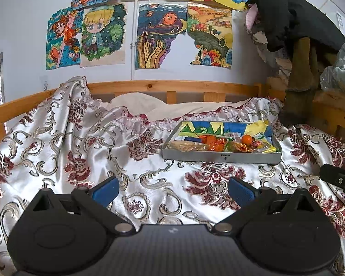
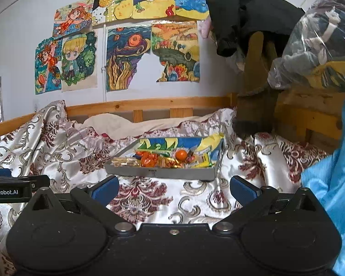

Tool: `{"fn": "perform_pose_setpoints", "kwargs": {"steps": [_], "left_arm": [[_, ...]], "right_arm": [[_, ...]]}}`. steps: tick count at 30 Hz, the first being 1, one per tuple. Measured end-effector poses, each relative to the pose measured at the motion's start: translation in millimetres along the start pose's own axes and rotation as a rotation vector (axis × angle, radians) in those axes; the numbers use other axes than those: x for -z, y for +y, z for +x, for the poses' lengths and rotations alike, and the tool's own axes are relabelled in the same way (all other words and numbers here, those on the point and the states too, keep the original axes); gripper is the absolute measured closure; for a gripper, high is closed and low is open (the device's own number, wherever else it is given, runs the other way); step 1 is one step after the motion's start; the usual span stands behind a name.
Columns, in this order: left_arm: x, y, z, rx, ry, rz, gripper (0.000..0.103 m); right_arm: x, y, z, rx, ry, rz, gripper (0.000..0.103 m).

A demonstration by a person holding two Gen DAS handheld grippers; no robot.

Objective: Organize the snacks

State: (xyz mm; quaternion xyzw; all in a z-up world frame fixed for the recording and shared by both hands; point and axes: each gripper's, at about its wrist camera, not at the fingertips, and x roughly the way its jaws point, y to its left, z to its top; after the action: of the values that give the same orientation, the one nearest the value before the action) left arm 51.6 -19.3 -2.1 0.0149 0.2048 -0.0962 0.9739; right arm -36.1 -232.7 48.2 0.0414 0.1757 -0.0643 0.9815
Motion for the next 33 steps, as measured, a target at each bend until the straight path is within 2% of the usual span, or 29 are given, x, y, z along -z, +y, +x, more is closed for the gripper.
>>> {"fn": "perform_pose_setpoints", "kwargs": {"steps": [15, 33], "left_arm": [[8, 7, 9, -0.011, 0.042, -0.054, 0.0], [10, 7, 10, -0.022, 0.056, -0.05, 0.0]], "right_arm": [[9, 4, 8, 0.0, 0.054, 0.0, 0.001], [13, 8, 13, -0.006, 0.081, -0.03, 0.001]]}}
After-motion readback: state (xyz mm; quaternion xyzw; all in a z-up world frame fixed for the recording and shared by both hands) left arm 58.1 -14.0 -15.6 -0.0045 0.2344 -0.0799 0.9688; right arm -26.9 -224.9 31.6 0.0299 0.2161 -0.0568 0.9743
